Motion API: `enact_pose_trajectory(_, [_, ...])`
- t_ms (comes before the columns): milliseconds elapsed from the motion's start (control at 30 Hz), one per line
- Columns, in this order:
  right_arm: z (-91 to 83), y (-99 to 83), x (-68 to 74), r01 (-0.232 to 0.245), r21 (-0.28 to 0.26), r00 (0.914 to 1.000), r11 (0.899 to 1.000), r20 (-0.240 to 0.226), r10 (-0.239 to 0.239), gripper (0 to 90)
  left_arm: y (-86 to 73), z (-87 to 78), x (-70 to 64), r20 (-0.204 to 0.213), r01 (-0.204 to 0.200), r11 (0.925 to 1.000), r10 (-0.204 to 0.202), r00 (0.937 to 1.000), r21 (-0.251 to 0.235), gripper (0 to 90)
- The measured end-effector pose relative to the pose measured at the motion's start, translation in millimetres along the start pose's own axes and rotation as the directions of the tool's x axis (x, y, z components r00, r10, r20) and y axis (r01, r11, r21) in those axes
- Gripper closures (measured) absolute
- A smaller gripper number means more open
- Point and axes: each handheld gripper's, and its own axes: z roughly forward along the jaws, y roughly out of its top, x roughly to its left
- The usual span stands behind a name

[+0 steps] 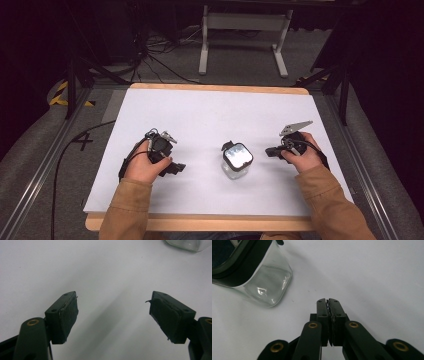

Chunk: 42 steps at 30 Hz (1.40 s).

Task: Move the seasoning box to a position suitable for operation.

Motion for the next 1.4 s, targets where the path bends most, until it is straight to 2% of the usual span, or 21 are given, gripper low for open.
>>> enact_pose_trajectory(200, [3.8,2.6,6.5,0.031,-0.021,0.9991,0.999,-0.027,-0.032,88.8,2.3,-1.6,-4.1,0.01,-0.015,0.9999,0.015,0.9998,-0.009,23.5])
enact_pose_trajectory(333, [12.1,6.9,17.2,0.063,-0.049,0.9938,0.997,-0.088,-0.067,89.0,3.6,-2.8,-9.1,0.02,-0.033,0.9994,0.033,0.9992,-0.009,23.5])
enact_pose_trajectory(533, [22.1,9.2,27.4,0.1,-0.036,0.9877,0.994,-0.117,-0.104,89.0,4.8,-4.0,-11.2,0.018,-0.04,0.9991,0.041,0.999,-0.016,23.5])
enact_pose_trajectory(700, [24.7,11.3,33.7,0.11,-0.041,0.9824,0.993,-0.148,-0.115,89.3,6.0,-2.5,-13.2,0.024,-0.053,0.9985,0.054,0.9983,-0.015,23.5])
enact_pose_trajectory(1000, [23.8,11.6,37.3,0.116,-0.029,0.9826,0.993,-0.143,-0.119,90.0,7.3,-1.0,-14.4,0.032,-0.056,0.9984,0.056,0.9979,-0.008,23.5])
enact_pose_trajectory(1300, [23.9,11.7,46.1,0.152,0.003,0.9731,0.988,-0.175,-0.149,90.0,10.8,1.8,-15.5,0.039,-0.063,0.998,0.063,0.9973,-0.007,23.5])
enact_pose_trajectory(1400, [23.7,11.4,50.1,0.163,0.007,0.972,0.987,-0.173,-0.159,90.0,12.7,2.8,-16.3,0.042,-0.069,0.9976,0.069,0.9968,-0.001,23.4])
